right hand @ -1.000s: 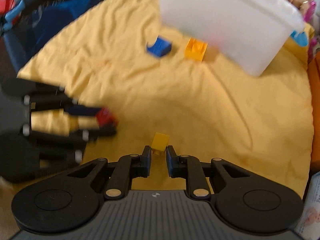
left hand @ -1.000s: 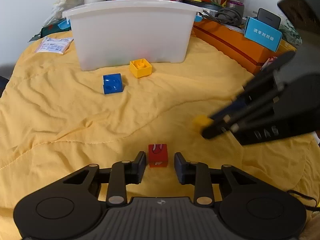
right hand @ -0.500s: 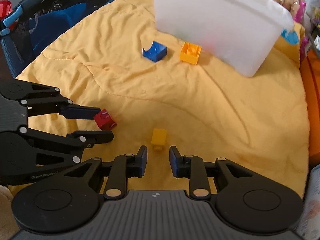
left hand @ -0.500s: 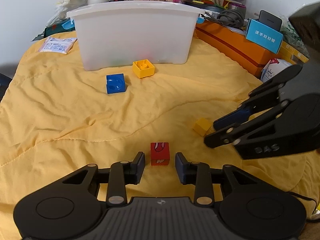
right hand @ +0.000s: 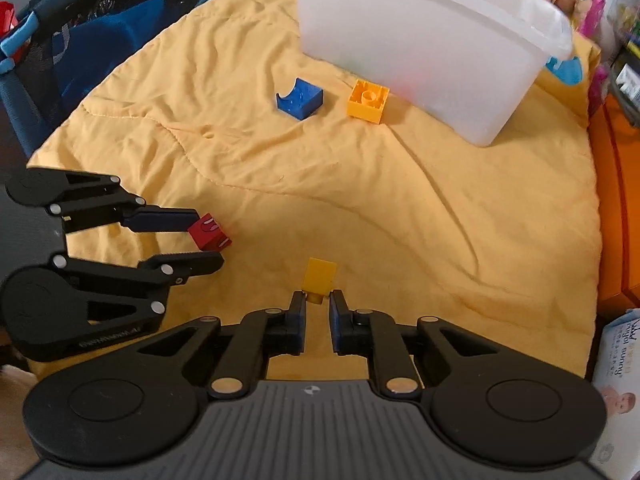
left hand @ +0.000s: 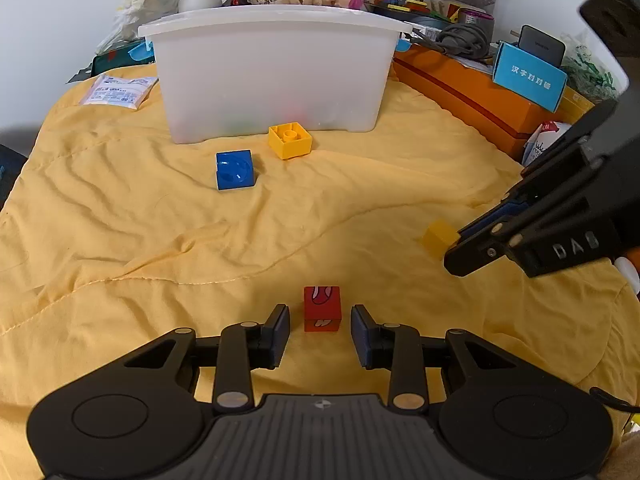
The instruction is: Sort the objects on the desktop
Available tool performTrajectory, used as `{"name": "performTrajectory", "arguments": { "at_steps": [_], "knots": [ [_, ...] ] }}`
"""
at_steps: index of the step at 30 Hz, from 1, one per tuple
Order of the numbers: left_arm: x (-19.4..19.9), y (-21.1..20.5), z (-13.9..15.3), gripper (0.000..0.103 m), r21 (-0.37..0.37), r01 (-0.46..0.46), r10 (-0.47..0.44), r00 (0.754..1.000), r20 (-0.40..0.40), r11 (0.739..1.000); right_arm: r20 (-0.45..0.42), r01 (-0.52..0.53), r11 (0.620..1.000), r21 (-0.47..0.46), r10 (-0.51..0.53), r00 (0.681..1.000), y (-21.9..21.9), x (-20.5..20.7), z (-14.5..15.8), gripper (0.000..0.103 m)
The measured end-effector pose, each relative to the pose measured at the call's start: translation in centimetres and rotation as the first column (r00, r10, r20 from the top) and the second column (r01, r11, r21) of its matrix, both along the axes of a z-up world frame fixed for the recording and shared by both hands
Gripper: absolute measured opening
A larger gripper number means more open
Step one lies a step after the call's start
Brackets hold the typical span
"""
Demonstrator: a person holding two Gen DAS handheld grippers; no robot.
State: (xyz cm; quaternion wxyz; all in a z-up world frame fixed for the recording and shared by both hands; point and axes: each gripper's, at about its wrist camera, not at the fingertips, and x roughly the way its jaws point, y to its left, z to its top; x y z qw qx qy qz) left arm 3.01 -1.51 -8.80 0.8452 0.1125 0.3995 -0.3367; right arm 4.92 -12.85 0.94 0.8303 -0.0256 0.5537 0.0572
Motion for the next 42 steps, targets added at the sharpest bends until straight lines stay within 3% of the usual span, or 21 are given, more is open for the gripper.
{"name": "performTrajectory", "arguments": {
  "at_steps": [3,6,12,15,19,22,24,25,27,31,33,38,42],
  "knots": [
    [-0.1,0.0,0.0,0.038,0.001,0.002,-0.002,1.0,0.002,1.0,-0.003,0.036,0.999,0.033,-0.036,0.999,-0.7,0.5,-0.1,0.015],
    [-0.1,0.1,0.0,0.038,0.001,0.0,0.0,1.0,0.001,1.0,0.052,0.058,0.998,0.033,-0.059,0.997,-1.0,0.6,0.4,0.015],
    [-0.1,0.2,0.1,0.039,0.001,-0.007,0.007,1.0,0.001,1.0,0.074,0.037,0.999,0.031,-0.039,0.996,-0.9,0.3,0.6,0.018],
    [-0.1,0.2,0.1,0.041,0.003,-0.005,0.005,1.0,0.002,1.0,0.11,0.008,0.999,0.051,-0.014,0.994,-0.5,0.2,0.8,0.031],
    [0.2,0.0,-0.1,0.041,0.008,-0.01,0.01,1.0,-0.007,1.0,0.121,-0.05,0.999,-0.005,0.05,0.991,1.1,1.3,0.2,0.031],
    [0.3,-0.4,-0.2,0.042,0.014,-0.005,0.005,1.0,-0.005,1.0,0.082,-0.051,0.998,-0.035,0.054,0.995,1.5,2.6,-1.2,0.031],
    [0.5,-0.5,-0.3,0.036,0.008,0.001,-0.001,1.0,-0.015,1.0,0.062,-0.043,0.999,-0.03,0.045,0.997,1.3,2.9,-2.2,0.031],
    [0.5,-0.6,-0.2,0.022,0.002,0.007,-0.007,1.0,-0.02,1.0,0.056,-0.041,0.999,-0.028,0.042,0.998,1.3,2.8,-2.5,0.03],
    [0.6,-0.5,0.3,0.022,-0.032,0.027,-0.028,0.999,-0.032,0.999,0.059,-0.041,0.999,-0.029,0.042,0.997,1.4,2.4,-2.8,0.017],
    [1.4,-0.6,3.1,0.022,-0.064,0.034,-0.032,0.999,0.039,0.997,0.095,-0.06,0.996,-0.066,0.066,0.993,1.4,2.0,-1.2,0.017],
    [2.7,-0.8,5.2,0.022,-0.091,0.034,-0.026,0.995,0.091,0.995,0.173,-0.048,0.993,-0.112,0.067,0.983,1.1,2.2,0.8,0.017],
    [7.5,-2.0,11.3,0.022,-0.164,0.027,0.013,0.97,0.242,0.986,0.36,0.031,0.981,-0.192,0.041,0.932,-1.4,4.5,6.1,0.017],
    [11.5,-3.9,15.7,0.022,-0.252,0.027,0.048,0.956,0.289,0.967,0.461,0.092,0.969,-0.228,0.024,0.887,-2.8,7.3,10.2,0.017]
  ]
}}
